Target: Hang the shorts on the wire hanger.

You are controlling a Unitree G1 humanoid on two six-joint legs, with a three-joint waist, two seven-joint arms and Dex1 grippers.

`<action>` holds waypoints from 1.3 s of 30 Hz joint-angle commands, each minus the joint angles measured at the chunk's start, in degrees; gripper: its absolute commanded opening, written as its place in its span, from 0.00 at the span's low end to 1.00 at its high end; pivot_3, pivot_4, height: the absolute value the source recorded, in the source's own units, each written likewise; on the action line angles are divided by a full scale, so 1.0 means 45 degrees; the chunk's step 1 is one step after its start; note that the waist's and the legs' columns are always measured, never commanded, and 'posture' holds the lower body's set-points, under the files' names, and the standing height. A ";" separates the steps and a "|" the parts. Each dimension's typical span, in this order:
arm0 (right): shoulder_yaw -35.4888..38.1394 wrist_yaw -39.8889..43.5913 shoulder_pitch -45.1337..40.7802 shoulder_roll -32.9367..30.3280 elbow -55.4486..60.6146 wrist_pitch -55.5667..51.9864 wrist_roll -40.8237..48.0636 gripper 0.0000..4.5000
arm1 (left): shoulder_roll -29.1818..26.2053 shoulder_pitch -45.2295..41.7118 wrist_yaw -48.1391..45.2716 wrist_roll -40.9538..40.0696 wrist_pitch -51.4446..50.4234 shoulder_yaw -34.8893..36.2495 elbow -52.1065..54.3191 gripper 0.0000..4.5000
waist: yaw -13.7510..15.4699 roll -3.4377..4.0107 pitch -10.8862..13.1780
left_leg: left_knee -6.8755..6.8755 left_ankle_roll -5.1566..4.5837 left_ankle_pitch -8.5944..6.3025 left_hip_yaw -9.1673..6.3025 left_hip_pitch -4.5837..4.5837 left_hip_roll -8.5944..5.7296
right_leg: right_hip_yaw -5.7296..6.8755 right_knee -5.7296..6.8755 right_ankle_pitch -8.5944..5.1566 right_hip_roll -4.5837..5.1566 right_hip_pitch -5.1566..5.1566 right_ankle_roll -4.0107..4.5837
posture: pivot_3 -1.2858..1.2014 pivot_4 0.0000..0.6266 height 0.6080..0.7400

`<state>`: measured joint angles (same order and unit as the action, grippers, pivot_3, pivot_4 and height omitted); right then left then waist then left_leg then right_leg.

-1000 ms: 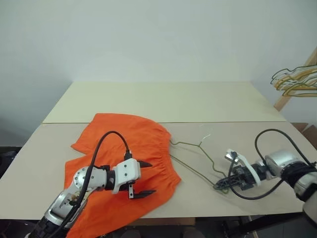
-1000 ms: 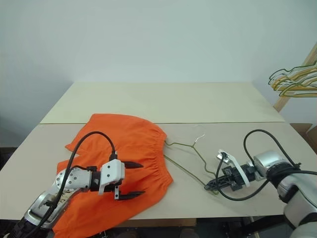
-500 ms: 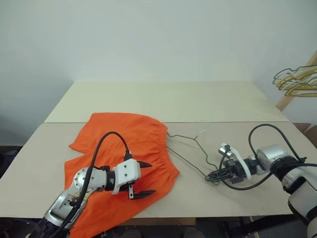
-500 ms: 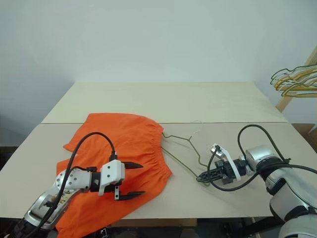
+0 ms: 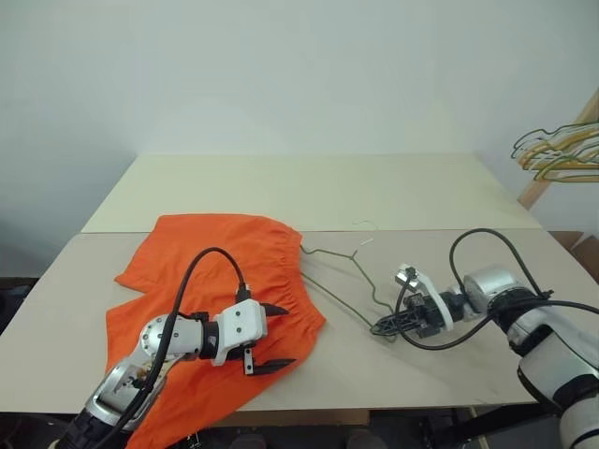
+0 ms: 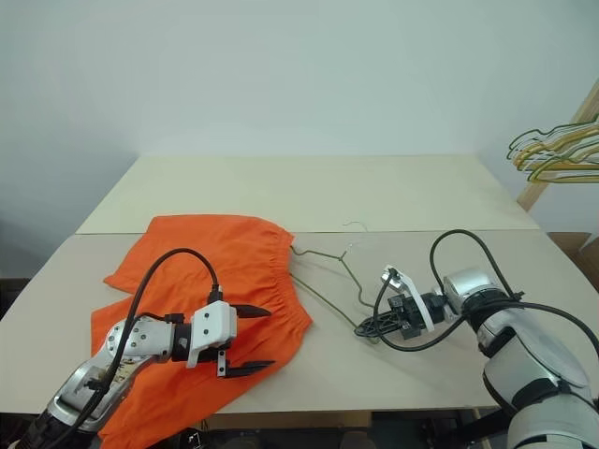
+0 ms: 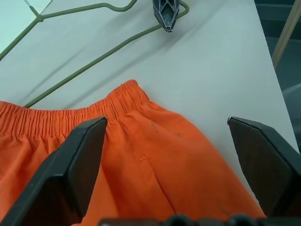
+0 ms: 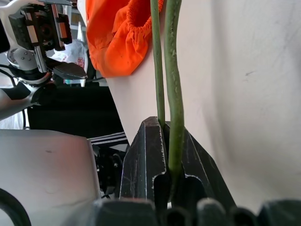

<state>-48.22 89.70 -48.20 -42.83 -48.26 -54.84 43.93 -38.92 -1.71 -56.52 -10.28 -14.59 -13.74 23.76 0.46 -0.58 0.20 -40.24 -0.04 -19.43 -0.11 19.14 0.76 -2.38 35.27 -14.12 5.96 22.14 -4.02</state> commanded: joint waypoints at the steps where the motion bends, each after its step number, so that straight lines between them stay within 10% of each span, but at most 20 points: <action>1: 0.0275 0.0622 0.0137 0.0191 -0.0062 0.0042 -0.0376 0.00 | -0.0038 -0.0075 0.0085 0.0147 0.0361 -0.0026 0.0128 0.99 | 0.0002 -0.0001 -0.0005 | 0.0000 0.0000 0.0000 -0.0001 -0.0002 0.0000 | 0.0000 0.0001 0.0000 -0.0001 -0.0002 0.0000 | 0.54 0.00 1.00; 39: 0.2539 0.0622 -0.1199 0.2064 -0.2310 -0.0480 -0.2178 0.00 | -0.0299 -0.0201 -0.0840 0.1249 -0.0765 -0.2350 -0.2098 0.99 | -0.0032 0.0072 -0.0126 | 0.0022 0.0001 0.0000 0.0003 -0.0050 -0.0002 | -0.0004 0.0019 -0.0002 -0.0004 -0.0030 0.0003 | 0.54 0.00 1.00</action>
<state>-39.33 89.75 -51.64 -33.90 -58.08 -57.73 34.22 -40.01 -3.50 -59.69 -6.60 -17.46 -21.58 15.07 0.32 -0.26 -0.37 -40.14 -0.03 -19.43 -0.10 18.93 0.75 -2.40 35.35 -14.13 5.95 22.01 -4.01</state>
